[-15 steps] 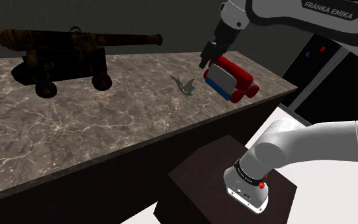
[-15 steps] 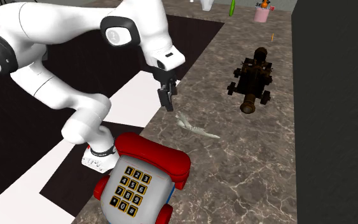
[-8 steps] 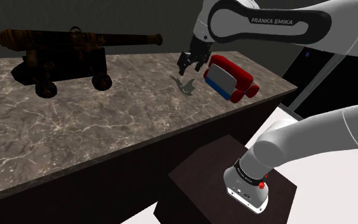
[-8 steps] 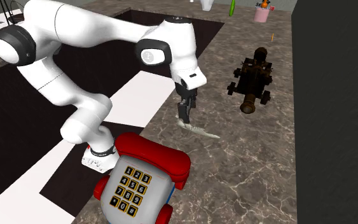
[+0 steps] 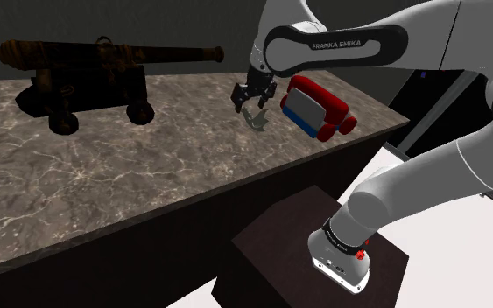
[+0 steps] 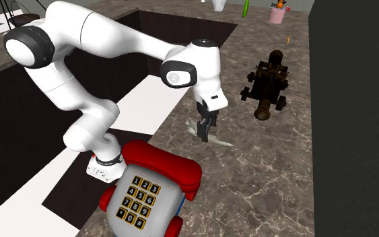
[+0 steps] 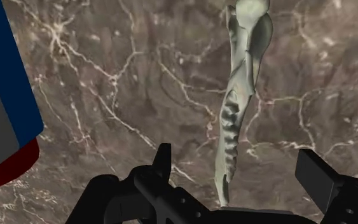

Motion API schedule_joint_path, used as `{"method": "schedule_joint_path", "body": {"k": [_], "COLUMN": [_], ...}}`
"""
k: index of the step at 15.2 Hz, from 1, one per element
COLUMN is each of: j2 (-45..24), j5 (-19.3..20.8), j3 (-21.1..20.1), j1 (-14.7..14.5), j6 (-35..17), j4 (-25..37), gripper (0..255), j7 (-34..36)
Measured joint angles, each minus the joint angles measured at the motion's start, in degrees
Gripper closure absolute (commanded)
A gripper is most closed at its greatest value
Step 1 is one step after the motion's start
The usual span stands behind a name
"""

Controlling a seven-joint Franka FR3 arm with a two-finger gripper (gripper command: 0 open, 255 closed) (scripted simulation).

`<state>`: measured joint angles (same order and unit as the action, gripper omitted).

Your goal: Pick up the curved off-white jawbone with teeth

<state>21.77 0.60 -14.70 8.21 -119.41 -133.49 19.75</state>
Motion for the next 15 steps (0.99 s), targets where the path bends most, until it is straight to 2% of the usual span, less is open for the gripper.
{"method": "schedule_joint_path", "body": {"k": [4,5,15], "j2": [-0.88,-0.88,-0.82], "j5": [0.2,0.2,0.19], "j3": [-0.26,-0.28,-0.33], "j1": [0.07,0.06,0.02], "j6": [-3.14,-3.41,-3.74], "j4": [-2.31,-2.57,-2.88], "gripper": [0,255,255], "j7": [0.43,0.48,0.54]}}
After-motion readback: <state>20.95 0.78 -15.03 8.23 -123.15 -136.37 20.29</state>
